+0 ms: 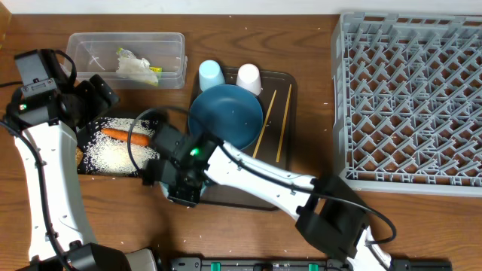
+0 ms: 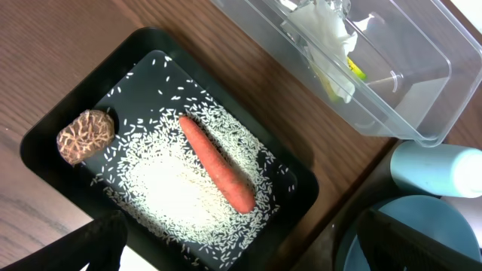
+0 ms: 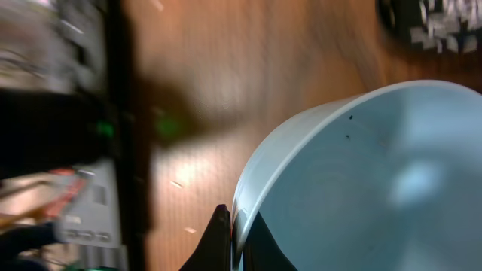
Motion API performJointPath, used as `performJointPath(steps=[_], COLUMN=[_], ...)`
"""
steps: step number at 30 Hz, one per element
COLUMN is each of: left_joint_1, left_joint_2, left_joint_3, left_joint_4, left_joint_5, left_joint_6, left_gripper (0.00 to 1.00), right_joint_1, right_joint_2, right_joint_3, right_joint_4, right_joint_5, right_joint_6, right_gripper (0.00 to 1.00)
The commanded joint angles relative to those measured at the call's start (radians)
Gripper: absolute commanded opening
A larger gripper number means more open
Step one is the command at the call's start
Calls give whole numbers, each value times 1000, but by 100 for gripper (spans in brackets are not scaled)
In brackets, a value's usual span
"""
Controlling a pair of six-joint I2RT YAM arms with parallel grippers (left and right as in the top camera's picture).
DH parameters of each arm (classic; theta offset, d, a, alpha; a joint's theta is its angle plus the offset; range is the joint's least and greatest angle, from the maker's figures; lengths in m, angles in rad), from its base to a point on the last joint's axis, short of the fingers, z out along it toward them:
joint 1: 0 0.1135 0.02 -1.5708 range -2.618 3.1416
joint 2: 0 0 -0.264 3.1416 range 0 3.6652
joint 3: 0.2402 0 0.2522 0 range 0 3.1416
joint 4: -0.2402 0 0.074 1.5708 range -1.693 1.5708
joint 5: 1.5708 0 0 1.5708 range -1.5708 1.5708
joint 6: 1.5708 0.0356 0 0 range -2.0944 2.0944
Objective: Sort waste into correct bins and load items into the dishwasher rack
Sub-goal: 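Carry the bowl right and set it upside down in the dish rack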
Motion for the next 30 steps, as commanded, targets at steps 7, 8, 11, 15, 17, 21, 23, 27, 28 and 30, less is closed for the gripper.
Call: performJointPath(steps=[7,8,11,15,17,21,23,27,28,30], left_joint_1=[4,4,4,4,4,4,4,4,4,4], left_joint_2=[-7,-7,-7,-7,-7,-7,-7,-7,-7,-7], left_joint_3=[14,14,14,14,14,14,14,14,14,14], left_joint_4=[0,0,0,0,0,0,0,0,0,0], left_joint_5=[-5,-5,-5,-5,-5,-5,-5,-5,-5,-5], left_joint_6=[-5,-5,-5,-5,-5,-5,-5,-5,-5,-5], left_gripper=[98,98,98,98,98,98,98,98,98,98], right_joint_1=[-185,-209,-278,-384,-442,-565,-624,-753,-788,-856], right_joint_2=[5,-2,-23,-82,-121,-196,-222,-241,-241,-240], right_joint_3=[59,59,59,59,59,59,59,59,58,53], right_joint_4=[2,2,3,8,14,17,16,17,17,17], right_joint_5=[-377,-376,-377,-403,-427,-497,-531,-585,-589,-584], right_joint_6=[82,92,101,108,109,110,120,165,186,204], right_gripper=[1,1,1,1,1,1,1,1,1,1])
